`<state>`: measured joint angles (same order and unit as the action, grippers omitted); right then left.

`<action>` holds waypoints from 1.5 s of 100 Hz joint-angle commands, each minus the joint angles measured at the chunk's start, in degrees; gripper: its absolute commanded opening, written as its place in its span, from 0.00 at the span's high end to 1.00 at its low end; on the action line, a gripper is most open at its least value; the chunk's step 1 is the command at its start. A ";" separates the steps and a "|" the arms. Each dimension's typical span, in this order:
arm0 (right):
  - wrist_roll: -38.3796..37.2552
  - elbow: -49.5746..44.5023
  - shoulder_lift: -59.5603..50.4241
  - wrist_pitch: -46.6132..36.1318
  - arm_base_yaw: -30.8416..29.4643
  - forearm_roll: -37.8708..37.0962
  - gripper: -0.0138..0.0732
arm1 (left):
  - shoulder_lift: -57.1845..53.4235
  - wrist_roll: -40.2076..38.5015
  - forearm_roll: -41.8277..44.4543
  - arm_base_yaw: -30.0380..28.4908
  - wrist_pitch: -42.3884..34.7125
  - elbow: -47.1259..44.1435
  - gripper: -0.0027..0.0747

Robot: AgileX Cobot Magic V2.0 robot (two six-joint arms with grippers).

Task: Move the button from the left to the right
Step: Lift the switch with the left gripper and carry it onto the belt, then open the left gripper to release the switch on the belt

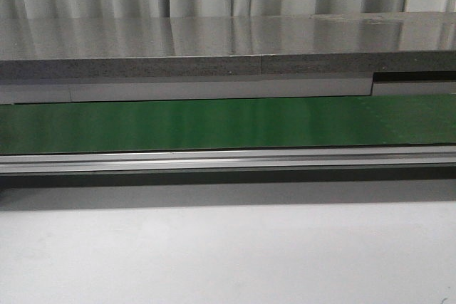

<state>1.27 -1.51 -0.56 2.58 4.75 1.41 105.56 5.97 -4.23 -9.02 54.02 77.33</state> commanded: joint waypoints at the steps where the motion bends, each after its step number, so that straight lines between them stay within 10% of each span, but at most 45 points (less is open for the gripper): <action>1: 0.07 0.90 -1.08 -4.92 0.14 -0.28 0.92 | -2.76 -0.10 -1.47 0.15 -0.51 1.46 0.07; 69: 0.07 0.90 -1.08 -4.92 0.14 -0.28 0.92 | -24.12 5.71 -9.31 1.96 -4.59 -1.75 0.08; 150: 0.07 0.90 -1.08 -4.92 0.14 -0.28 0.92 | -73.48 6.32 -7.36 14.77 -37.36 -47.77 0.08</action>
<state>1.27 -1.51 -0.56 2.58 4.75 1.41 36.17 13.08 -11.26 5.26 22.43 31.95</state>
